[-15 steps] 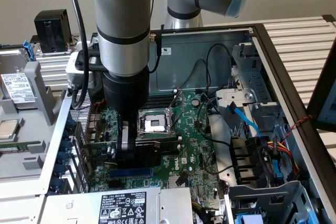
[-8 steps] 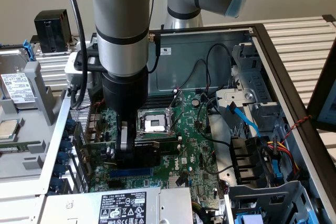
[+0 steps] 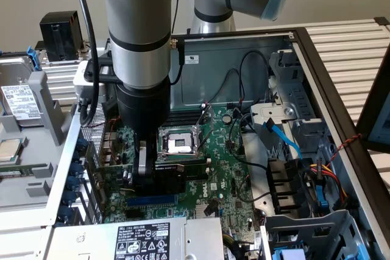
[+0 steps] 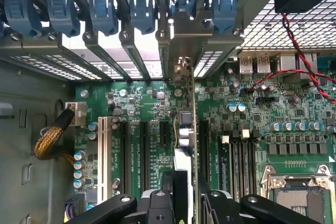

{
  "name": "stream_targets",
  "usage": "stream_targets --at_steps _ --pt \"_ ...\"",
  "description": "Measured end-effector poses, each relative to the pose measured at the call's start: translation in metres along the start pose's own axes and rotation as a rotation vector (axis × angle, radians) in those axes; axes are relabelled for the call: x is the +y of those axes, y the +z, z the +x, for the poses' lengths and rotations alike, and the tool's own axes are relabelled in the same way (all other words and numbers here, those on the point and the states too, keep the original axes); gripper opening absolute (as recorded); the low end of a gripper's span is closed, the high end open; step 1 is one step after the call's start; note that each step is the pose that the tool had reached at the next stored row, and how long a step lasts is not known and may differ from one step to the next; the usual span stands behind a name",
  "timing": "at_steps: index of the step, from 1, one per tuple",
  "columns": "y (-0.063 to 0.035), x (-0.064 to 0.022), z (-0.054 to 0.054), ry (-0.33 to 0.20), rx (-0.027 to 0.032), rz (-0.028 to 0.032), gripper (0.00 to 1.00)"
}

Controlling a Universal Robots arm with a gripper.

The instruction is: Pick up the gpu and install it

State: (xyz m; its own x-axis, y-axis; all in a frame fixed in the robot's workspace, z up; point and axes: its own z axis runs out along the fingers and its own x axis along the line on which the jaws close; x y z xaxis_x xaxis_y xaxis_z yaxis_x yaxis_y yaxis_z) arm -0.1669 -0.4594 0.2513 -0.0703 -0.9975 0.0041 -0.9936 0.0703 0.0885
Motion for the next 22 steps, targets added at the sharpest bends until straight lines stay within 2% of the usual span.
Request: stream_targets --at_steps 22 --pt "-0.0003 -0.0026 -0.0004 0.001 -0.0001 0.0000 0.27"
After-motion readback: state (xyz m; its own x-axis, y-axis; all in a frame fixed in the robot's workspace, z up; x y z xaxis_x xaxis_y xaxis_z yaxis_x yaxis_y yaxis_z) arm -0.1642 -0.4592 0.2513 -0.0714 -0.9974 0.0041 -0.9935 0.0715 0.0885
